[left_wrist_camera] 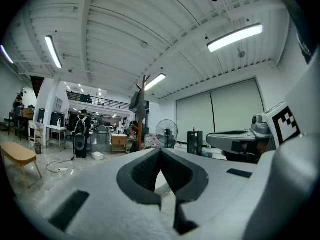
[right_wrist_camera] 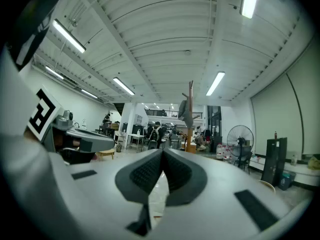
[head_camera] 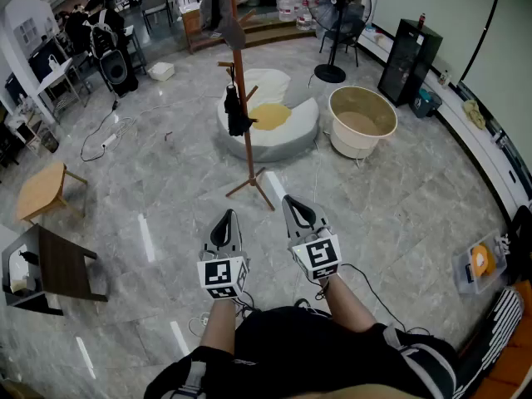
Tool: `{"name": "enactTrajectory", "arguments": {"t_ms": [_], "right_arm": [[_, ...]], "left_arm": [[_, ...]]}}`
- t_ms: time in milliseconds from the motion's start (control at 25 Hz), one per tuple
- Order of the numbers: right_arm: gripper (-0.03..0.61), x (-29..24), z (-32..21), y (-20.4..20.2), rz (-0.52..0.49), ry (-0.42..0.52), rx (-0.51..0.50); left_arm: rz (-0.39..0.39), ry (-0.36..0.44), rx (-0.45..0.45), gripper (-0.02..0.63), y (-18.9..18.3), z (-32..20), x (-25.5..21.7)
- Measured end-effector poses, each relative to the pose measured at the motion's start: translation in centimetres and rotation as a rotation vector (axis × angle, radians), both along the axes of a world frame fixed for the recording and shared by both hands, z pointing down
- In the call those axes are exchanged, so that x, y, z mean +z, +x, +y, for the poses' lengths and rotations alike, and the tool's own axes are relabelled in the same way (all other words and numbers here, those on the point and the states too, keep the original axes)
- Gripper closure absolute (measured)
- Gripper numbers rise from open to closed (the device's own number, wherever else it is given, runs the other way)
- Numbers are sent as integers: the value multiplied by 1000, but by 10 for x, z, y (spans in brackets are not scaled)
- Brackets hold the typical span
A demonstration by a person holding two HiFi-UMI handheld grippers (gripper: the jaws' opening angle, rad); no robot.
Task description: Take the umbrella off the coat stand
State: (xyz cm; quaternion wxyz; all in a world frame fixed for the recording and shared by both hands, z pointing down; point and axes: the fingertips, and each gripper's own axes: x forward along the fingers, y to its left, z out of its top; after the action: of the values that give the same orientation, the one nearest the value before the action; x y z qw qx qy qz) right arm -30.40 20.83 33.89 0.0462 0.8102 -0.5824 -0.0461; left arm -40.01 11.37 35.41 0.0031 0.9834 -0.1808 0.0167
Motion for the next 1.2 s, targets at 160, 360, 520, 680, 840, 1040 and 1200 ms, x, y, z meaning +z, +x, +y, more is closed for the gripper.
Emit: {"name": "enactTrajectory", "arguments": {"t_ms": [160,360,520,680,840,1040,1200], "right_arm": [[575,5,-3,-10,-2,-11,-2],[574,11,-13,-27,-16,-14,-15],[574,23,-22,-45,-49,-9,0],[574,33,-39,-62,-57,-23,34],[574,43,-50,-81,-61,-45,39],[574,51,-54,-85,-68,-85,46],[574,55,-58,-66,-88,-96,59]], "left_arm": [[1,-13,8,617,-8,0,4],[-8,-43,21,617,-25,-7,15],[-23,-80,68,615,-44,-12,29],[-45,-104,97,537,-69,-24,41],[-66,-155,105,418,-89,-39,61],[-61,-218,102,347,-94,-52,73],[-63,-243,117,324,-79,-55,77]]}}
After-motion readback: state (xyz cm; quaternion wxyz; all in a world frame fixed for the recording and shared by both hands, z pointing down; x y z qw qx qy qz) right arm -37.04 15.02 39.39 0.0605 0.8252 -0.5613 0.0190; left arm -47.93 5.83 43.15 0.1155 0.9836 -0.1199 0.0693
